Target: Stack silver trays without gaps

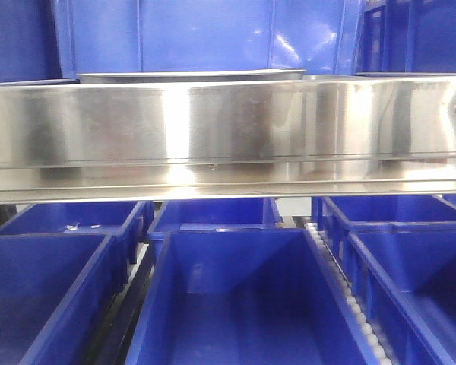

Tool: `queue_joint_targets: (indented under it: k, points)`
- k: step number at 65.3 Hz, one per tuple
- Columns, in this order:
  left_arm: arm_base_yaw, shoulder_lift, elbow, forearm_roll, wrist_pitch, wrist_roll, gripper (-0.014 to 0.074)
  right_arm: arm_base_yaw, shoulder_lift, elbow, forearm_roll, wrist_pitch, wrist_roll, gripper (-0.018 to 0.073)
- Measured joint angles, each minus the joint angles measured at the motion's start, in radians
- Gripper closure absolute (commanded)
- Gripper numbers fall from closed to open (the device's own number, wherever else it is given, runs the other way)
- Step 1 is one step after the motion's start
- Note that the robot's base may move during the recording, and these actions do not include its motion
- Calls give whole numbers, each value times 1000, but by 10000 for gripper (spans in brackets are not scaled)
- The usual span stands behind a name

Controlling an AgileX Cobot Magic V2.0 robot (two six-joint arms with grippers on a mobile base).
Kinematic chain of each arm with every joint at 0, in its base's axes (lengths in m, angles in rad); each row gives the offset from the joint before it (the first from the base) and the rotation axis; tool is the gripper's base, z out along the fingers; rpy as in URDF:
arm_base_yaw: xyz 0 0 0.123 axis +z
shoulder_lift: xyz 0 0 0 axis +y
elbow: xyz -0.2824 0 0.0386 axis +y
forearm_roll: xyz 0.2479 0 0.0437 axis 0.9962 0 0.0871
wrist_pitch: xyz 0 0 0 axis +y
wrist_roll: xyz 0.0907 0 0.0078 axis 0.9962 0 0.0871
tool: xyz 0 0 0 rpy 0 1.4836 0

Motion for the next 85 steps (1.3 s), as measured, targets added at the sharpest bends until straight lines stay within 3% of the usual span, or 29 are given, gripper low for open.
queue_joint_targets:
  k: [11,21,31,35,51,85]
  points:
    - [0,0,0,0,-1,0,603,-74,-69,71,10,-2,-80,639]
    - [0,0,0,0,-1,0,603,-218,-182,250,150,-29,-244,639]
    - [0,0,0,0,-1,0,603,-354,-286,426,273,-179,-443,639]
    - [0,0,0,0,-1,0,603,-408,-303,477,327,-202,-476,639]
    - [0,0,0,0,-2,0,603,-530,-307,618,365,-240,-500,639]
    - [0,0,0,0,-2,0,603,-582,-308,628,367,-233,-480,639]
